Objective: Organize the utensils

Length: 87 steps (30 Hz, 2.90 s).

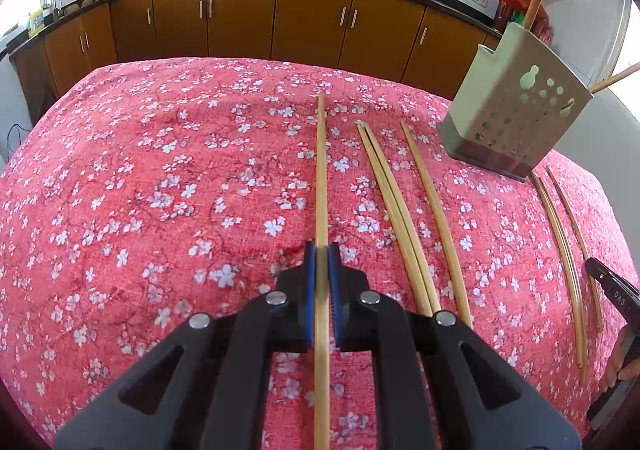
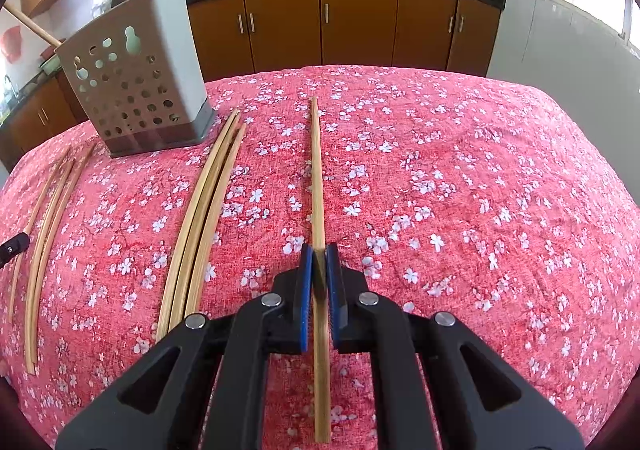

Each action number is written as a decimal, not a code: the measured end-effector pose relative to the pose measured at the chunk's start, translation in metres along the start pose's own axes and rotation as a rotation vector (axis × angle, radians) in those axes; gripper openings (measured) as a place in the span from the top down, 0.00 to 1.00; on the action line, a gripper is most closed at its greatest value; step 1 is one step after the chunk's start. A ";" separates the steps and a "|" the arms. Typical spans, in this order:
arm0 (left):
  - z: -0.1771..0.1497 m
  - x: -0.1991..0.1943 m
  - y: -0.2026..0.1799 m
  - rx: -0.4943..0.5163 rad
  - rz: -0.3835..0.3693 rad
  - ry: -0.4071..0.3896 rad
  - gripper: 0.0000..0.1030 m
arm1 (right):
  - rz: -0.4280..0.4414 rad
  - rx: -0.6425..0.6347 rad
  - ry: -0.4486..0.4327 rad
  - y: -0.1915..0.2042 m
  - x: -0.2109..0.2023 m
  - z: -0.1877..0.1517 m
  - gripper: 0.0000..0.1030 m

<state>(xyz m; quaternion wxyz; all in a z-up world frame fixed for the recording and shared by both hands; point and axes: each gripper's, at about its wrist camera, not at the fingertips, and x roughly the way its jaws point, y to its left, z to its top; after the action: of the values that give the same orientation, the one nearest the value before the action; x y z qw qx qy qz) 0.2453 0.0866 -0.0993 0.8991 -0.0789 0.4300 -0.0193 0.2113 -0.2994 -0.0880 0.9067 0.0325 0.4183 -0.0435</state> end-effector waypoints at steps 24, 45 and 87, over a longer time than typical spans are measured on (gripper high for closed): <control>0.002 0.000 0.000 -0.023 -0.024 0.000 0.89 | -0.001 -0.001 0.000 -0.001 0.000 0.000 0.92; 0.002 0.000 0.000 -0.028 -0.029 -0.001 0.89 | -0.001 0.000 0.000 -0.001 0.000 0.000 0.91; 0.006 -0.046 -0.019 0.069 0.000 -0.074 0.92 | 0.044 0.021 -0.150 -0.009 -0.057 0.013 0.92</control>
<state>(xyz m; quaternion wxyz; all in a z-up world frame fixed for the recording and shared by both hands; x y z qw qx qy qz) 0.2219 0.0736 -0.0571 0.9165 -0.0486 0.3958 -0.0308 0.1828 -0.3067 -0.0361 0.9359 0.0478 0.3478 -0.0301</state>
